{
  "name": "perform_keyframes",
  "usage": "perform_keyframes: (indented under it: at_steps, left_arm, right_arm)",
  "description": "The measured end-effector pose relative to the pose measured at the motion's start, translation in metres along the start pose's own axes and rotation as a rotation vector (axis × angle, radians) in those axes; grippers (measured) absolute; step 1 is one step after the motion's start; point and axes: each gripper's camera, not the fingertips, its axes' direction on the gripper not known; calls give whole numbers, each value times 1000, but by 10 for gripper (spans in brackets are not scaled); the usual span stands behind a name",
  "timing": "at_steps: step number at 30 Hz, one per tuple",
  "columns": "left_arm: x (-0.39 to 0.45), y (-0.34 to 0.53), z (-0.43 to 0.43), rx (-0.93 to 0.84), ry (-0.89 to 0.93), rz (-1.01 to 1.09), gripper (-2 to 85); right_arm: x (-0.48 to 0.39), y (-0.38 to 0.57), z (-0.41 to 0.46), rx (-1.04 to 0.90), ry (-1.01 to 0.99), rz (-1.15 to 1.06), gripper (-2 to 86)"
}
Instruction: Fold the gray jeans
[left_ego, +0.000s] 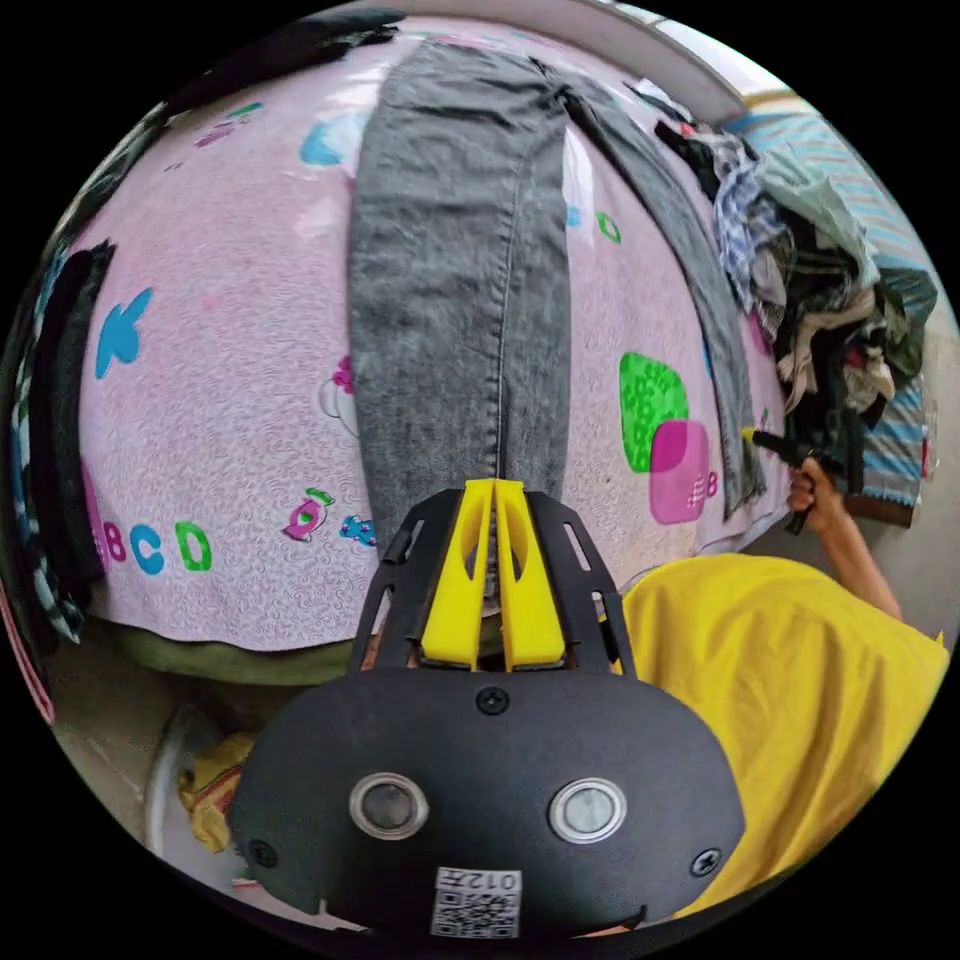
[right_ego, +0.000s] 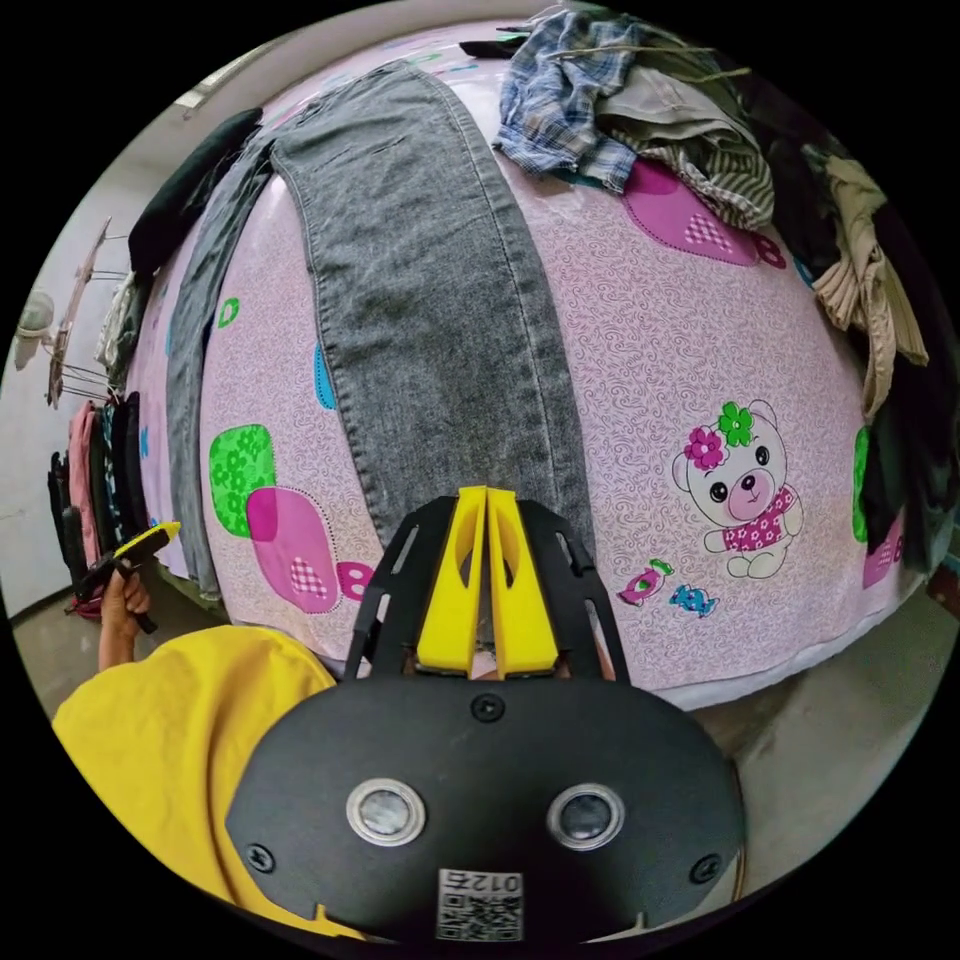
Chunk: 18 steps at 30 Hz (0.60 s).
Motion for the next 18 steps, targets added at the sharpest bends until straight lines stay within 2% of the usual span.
perform_keyframes:
  at_steps: [2,4,8,11,13,18]
  left_arm:
    - [8,-9,36,-154,-85,71,4]
    - [12,-4,41,-101,-121,105,5]
    - [3,5,56,-117,-88,69,5]
    - [11,5,56,-73,-63,97,4]
    - [25,1,55,-53,-63,155,5]
    - [76,-24,69,-66,-19,306,6]
  right_arm:
    - [4,4,-5,-18,24,-10,2]
    - [13,21,-23,78,103,-34,6]
    - [46,47,-36,129,114,11,27]
    - [83,69,-40,160,29,85,56]
    - [106,85,-39,156,-107,99,76]
    - [125,112,-31,128,-157,80,75]
